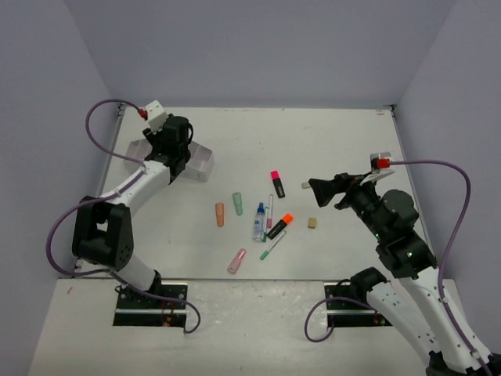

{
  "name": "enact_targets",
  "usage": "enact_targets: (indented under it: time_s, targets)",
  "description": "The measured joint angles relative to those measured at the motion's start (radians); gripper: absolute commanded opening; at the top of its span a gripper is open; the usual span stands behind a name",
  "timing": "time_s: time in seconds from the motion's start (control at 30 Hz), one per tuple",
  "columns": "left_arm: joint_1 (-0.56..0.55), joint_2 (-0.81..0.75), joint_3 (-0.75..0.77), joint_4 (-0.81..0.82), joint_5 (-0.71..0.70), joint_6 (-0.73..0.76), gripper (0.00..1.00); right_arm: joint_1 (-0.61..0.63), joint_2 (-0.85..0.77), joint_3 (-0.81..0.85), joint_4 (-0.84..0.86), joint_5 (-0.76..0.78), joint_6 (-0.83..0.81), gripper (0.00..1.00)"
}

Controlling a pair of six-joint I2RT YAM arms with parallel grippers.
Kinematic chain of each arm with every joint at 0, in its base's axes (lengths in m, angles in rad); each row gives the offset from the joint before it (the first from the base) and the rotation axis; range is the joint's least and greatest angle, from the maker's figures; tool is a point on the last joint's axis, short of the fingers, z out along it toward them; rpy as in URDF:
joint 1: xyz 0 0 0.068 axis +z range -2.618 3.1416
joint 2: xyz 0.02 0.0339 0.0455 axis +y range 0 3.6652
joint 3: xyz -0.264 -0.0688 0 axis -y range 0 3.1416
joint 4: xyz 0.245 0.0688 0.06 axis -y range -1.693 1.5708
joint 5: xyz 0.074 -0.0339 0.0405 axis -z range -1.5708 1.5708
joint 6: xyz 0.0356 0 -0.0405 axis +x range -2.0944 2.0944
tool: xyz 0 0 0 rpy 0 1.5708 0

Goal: Sort the stationery into containers
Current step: Pick up the pen from the center of the board.

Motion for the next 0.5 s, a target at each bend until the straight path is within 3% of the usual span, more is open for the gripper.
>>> enact_targets:
  time_s: [0.1, 0.17, 0.2, 0.33, 0.5]
  targets:
    - [-0.012, -0.058, 0.0, -0.015, 0.012, 0.003, 0.82, 0.0, 0.033, 0.0, 0.006, -0.016, -0.001, 0.99]
    - [-0.039, -0.114, 0.015, -0.066, 0.022, 0.005, 0.89, 0.0, 0.082, 0.001, 0.011, -0.036, -0.004, 0.99]
    - [-0.058, -0.144, 0.031, -0.095, 0.029, 0.006, 0.99, 0.0, 0.113, 0.001, 0.012, -0.049, -0.005, 0.99]
    - [-0.124, -0.269, 0.082, -0.196, 0.092, -0.006, 1.0, 0.0, 0.25, 0.001, 0.014, -0.083, 0.01, 0.99]
    - [-0.159, -0.477, 0.04, -0.335, 0.216, -0.04, 1.0, 0.049, 0.423, 0.01, 0.019, -0.078, 0.036, 0.98]
